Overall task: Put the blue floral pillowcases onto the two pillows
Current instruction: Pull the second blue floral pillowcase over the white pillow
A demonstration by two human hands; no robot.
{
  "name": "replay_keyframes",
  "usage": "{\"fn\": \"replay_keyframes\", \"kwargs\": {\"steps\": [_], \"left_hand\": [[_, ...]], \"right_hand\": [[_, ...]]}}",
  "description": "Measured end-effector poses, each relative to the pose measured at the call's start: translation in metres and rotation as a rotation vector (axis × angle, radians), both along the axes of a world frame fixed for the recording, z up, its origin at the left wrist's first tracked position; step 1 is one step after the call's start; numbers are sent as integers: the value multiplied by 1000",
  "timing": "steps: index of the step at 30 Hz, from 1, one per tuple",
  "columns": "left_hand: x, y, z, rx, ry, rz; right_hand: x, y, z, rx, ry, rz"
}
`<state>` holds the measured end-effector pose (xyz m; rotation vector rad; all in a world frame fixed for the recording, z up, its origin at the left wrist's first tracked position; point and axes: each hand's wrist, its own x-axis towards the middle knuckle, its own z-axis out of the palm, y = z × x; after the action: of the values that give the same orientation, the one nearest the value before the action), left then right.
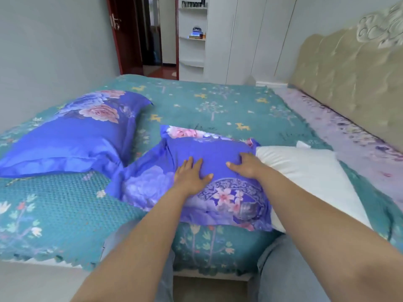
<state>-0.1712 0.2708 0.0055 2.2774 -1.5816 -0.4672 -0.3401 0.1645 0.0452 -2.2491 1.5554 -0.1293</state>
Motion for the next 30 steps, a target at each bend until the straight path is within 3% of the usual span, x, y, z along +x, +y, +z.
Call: {"fn": "replay_keyframes", "kwargs": {"steps": [4, 7, 9, 12, 17, 22, 26, 30], "left_hand": [[-15, -1, -1, -153, -178, 121], [-5, -5, 11, -179, -270, 336], [10, -6, 13, -124, -281, 439], [28, -14, 13, -19, -256, 416], [30, -28, 16, -95, -315, 313], [24, -49, 28, -26, -147, 219], [9, -65, 31, 101, -235, 49], [-8, -81, 31, 110, -248, 35]], "right_hand": [[-8, 15, -32, -191, -271, -294], [-14, 17, -28, -248, -142, -402], [-22, 13, -30, -151, -127, -356], [-28, 9, -33, -109, -137, -262], [-18, 0, -30, -182, -73, -132], [-15, -9, -39, -99, -438, -123], [-15, -6, -55, -24, -877, -239], [-15, -4, -59, -45, -924, -318]]}}
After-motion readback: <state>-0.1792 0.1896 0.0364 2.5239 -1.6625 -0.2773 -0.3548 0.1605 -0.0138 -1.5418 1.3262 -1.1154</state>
